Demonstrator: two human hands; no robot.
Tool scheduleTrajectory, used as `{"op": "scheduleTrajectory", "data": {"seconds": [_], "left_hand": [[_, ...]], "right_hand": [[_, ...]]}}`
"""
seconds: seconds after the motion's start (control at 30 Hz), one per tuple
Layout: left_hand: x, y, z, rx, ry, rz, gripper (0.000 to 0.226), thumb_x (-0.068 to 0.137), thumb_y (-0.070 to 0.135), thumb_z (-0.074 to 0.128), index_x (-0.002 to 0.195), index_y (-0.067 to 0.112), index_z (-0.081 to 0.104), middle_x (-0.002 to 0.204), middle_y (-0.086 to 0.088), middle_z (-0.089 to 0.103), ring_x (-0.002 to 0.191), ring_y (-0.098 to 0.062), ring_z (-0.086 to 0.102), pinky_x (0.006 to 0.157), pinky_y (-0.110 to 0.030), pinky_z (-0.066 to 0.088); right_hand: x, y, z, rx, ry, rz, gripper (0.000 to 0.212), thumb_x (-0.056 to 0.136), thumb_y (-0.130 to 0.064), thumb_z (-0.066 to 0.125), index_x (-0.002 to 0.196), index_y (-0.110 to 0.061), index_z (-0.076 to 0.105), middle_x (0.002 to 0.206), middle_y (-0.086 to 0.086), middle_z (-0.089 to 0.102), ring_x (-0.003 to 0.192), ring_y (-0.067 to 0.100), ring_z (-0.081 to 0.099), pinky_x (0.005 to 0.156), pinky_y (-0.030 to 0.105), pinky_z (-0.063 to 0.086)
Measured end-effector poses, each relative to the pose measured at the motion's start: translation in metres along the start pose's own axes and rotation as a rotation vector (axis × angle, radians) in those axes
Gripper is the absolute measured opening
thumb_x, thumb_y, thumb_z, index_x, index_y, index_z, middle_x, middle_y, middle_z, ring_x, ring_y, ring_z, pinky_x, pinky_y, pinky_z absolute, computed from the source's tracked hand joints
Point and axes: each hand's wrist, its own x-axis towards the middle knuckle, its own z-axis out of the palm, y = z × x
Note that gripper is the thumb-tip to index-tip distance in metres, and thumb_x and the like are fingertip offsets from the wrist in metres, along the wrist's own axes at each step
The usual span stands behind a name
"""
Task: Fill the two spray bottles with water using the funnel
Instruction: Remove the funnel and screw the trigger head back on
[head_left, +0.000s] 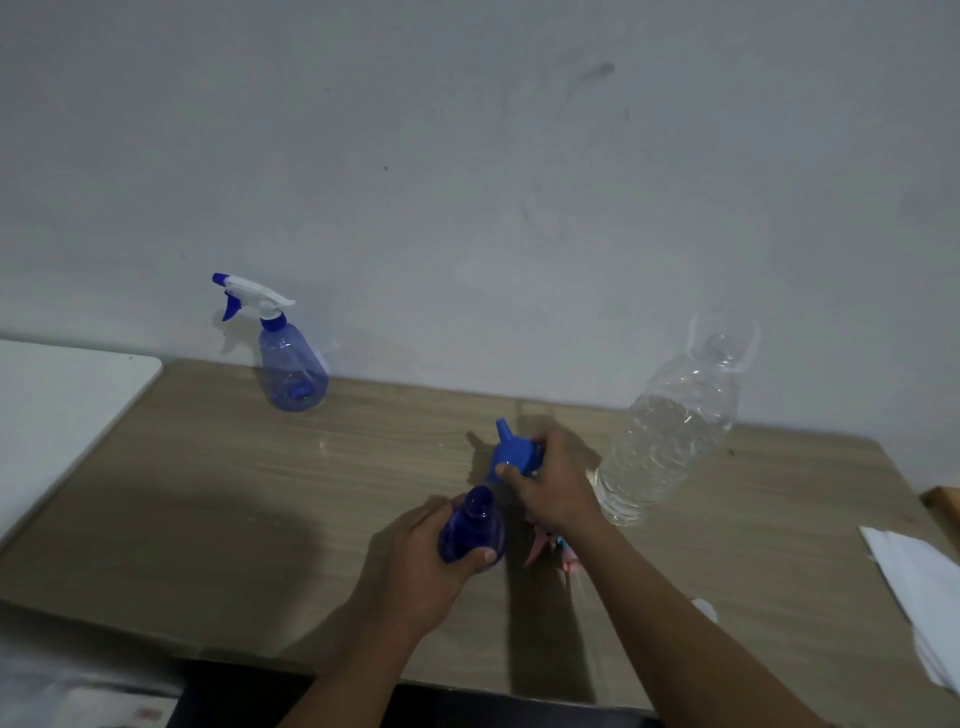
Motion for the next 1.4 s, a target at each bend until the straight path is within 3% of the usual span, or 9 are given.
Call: {"op": "scheduleTrajectory", "data": {"seconds": [0.1, 0.33, 0.53, 0.6, 0.8, 0.97, 1.13, 1.23, 1.4], "left_hand": [[-0.001, 0.002, -0.001, -0.003, -0.001, 0.018, 0.052, 0.074, 0.018, 0.088, 0.121, 0.024, 0.067, 0.101, 0.022, 0.064, 0.094, 0.021, 0.054, 0.074, -0.001, 0.04], [-0.003, 0.005, -0.001, 0.026, -0.002, 0.01, 0.051, 0.075, 0.023, 0.086, 0.122, 0.026, 0.066, 0.103, 0.02, 0.064, 0.097, 0.019, 0.053, 0.075, 0.0, 0.039], [-0.007, 0.014, 0.002, -0.025, 0.014, -0.051, 0.053, 0.073, 0.01, 0.086, 0.122, 0.02, 0.068, 0.103, 0.014, 0.064, 0.085, 0.017, 0.057, 0.072, 0.004, 0.036], [-0.007, 0.014, 0.003, -0.036, 0.023, -0.077, 0.055, 0.072, 0.012, 0.087, 0.122, 0.021, 0.067, 0.104, 0.013, 0.064, 0.086, 0.012, 0.058, 0.071, 0.003, 0.038], [-0.008, 0.012, 0.002, -0.016, 0.009, -0.103, 0.051, 0.072, 0.017, 0.088, 0.114, 0.031, 0.065, 0.097, 0.022, 0.061, 0.09, 0.003, 0.061, 0.067, 0.0, 0.041], [-0.005, 0.007, 0.0, 0.05, 0.026, -0.11, 0.05, 0.069, 0.018, 0.089, 0.115, 0.019, 0.069, 0.107, 0.006, 0.067, 0.086, 0.0, 0.059, 0.066, 0.003, 0.039], [-0.005, 0.004, -0.001, 0.053, 0.044, -0.095, 0.047, 0.067, 0.016, 0.09, 0.107, 0.021, 0.066, 0.097, 0.012, 0.062, 0.078, 0.01, 0.052, 0.066, 0.003, 0.037], [-0.004, 0.0, 0.001, 0.038, 0.065, -0.089, 0.044, 0.062, 0.019, 0.092, 0.099, 0.019, 0.07, 0.091, 0.008, 0.067, 0.078, 0.003, 0.059, 0.065, -0.006, 0.039], [0.0, -0.006, -0.001, 0.057, 0.062, -0.109, 0.049, 0.063, 0.027, 0.093, 0.106, 0.022, 0.07, 0.095, 0.01, 0.064, 0.083, -0.006, 0.06, 0.064, -0.001, 0.039]], "right_hand": [[0.008, 0.013, 0.012, -0.144, -0.023, 0.031, 0.051, 0.081, -0.055, 0.068, 0.115, -0.029, 0.04, 0.11, 0.004, 0.063, 0.099, 0.028, 0.061, 0.086, 0.048, 0.054], [0.001, 0.017, 0.005, -0.249, -0.047, 0.024, 0.063, 0.086, -0.028, 0.072, 0.14, -0.015, 0.041, 0.134, 0.014, 0.056, 0.119, 0.033, 0.058, 0.094, 0.04, 0.05], [-0.029, 0.041, -0.018, -0.585, -0.209, 0.015, 0.043, 0.089, -0.043, 0.065, 0.118, -0.013, 0.054, 0.12, 0.011, 0.061, 0.11, 0.032, 0.059, 0.083, 0.036, 0.049], [-0.037, 0.05, -0.023, -0.602, -0.237, 0.041, 0.037, 0.088, -0.036, 0.063, 0.117, -0.014, 0.056, 0.117, 0.01, 0.065, 0.107, 0.03, 0.061, 0.083, 0.035, 0.051], [-0.054, 0.058, -0.028, -0.424, -0.169, 0.041, 0.04, 0.087, -0.028, 0.069, 0.122, -0.013, 0.057, 0.117, 0.011, 0.054, 0.096, 0.027, 0.062, 0.079, 0.034, 0.049], [-0.068, 0.044, -0.045, -0.175, 0.0, -0.031, 0.042, 0.084, -0.024, 0.077, 0.121, -0.02, 0.058, 0.115, 0.009, 0.055, 0.086, 0.018, 0.06, 0.073, 0.029, 0.052], [-0.084, -0.015, -0.075, 0.205, 0.199, -0.182, 0.045, 0.08, -0.018, 0.083, 0.113, -0.027, 0.054, 0.103, -0.013, 0.063, 0.081, 0.0, 0.067, 0.061, 0.009, 0.048], [-0.09, -0.053, -0.078, 0.357, 0.257, -0.303, 0.048, 0.081, -0.019, 0.083, 0.117, -0.028, 0.053, 0.103, -0.024, 0.061, 0.09, -0.01, 0.064, 0.068, 0.007, 0.05], [-0.086, -0.086, -0.059, 0.382, 0.287, -0.464, 0.053, 0.083, -0.021, 0.082, 0.121, -0.035, 0.048, 0.113, -0.024, 0.057, 0.105, 0.0, 0.064, 0.08, 0.015, 0.056]]}}
